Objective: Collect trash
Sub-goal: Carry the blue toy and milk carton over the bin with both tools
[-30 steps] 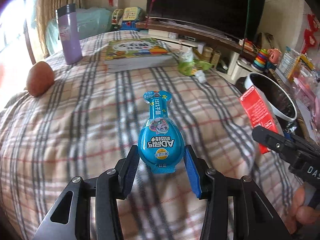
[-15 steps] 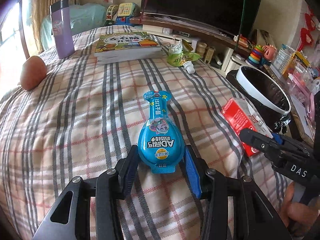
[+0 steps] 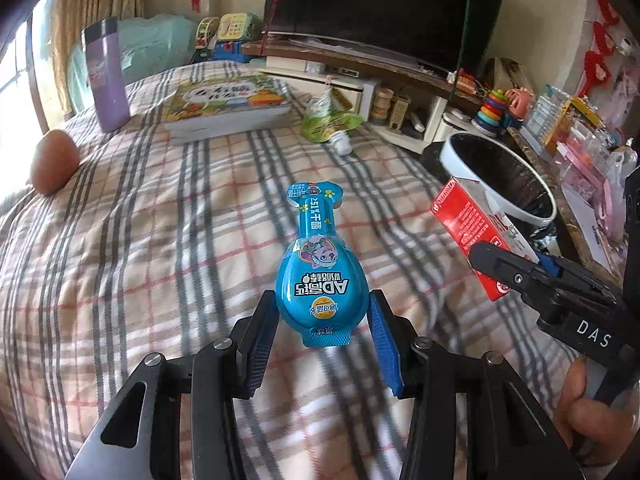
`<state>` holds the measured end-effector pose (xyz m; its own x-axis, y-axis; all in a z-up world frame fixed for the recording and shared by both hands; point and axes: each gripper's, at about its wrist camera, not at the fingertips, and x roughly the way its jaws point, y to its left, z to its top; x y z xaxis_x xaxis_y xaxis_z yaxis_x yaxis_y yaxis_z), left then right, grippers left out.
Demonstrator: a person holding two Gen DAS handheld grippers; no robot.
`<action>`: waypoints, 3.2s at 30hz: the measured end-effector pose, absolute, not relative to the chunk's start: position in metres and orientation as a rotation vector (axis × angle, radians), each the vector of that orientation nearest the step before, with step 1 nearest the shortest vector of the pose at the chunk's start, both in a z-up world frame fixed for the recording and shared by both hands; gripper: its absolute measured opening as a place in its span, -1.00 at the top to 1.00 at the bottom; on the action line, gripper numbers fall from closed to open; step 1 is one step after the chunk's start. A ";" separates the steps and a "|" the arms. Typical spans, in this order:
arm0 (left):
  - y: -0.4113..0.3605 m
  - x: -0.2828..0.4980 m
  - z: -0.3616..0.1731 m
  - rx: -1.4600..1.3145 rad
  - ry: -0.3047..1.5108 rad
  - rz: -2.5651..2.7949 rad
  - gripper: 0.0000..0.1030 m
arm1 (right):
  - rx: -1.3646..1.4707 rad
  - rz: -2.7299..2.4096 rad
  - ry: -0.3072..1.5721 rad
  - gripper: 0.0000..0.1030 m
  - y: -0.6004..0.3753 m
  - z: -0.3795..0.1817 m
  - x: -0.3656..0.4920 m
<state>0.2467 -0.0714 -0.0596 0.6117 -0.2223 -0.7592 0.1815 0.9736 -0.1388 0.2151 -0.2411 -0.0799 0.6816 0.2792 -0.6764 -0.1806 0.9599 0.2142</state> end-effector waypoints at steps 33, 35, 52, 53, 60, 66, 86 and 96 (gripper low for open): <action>-0.169 0.261 -0.033 0.060 0.845 -0.407 0.14 | 0.264 0.139 0.676 0.00 -0.347 -0.045 0.189; -0.173 0.263 -0.032 0.063 0.845 -0.414 0.14 | 0.273 0.129 0.675 0.00 -0.353 -0.045 0.190; -0.202 0.281 -0.030 0.086 0.834 -0.453 0.14 | 0.308 0.087 0.660 0.00 -0.381 -0.042 0.196; -0.204 0.282 -0.029 0.087 0.832 -0.456 0.14 | 0.309 0.085 0.660 0.00 -0.383 -0.042 0.197; -0.215 0.288 -0.028 0.101 0.825 -0.472 0.14 | 0.311 0.069 0.653 0.00 -0.395 -0.038 0.203; -0.221 0.293 -0.028 0.110 0.820 -0.478 0.14 | 0.311 0.059 0.652 0.00 -0.401 -0.036 0.208; -0.239 0.312 -0.028 0.130 0.808 -0.486 0.14 | 0.311 0.035 0.656 0.00 -0.415 -0.033 0.225; -0.249 0.332 -0.033 0.135 0.827 -0.483 0.14 | 0.305 0.030 0.666 0.00 -0.424 -0.033 0.238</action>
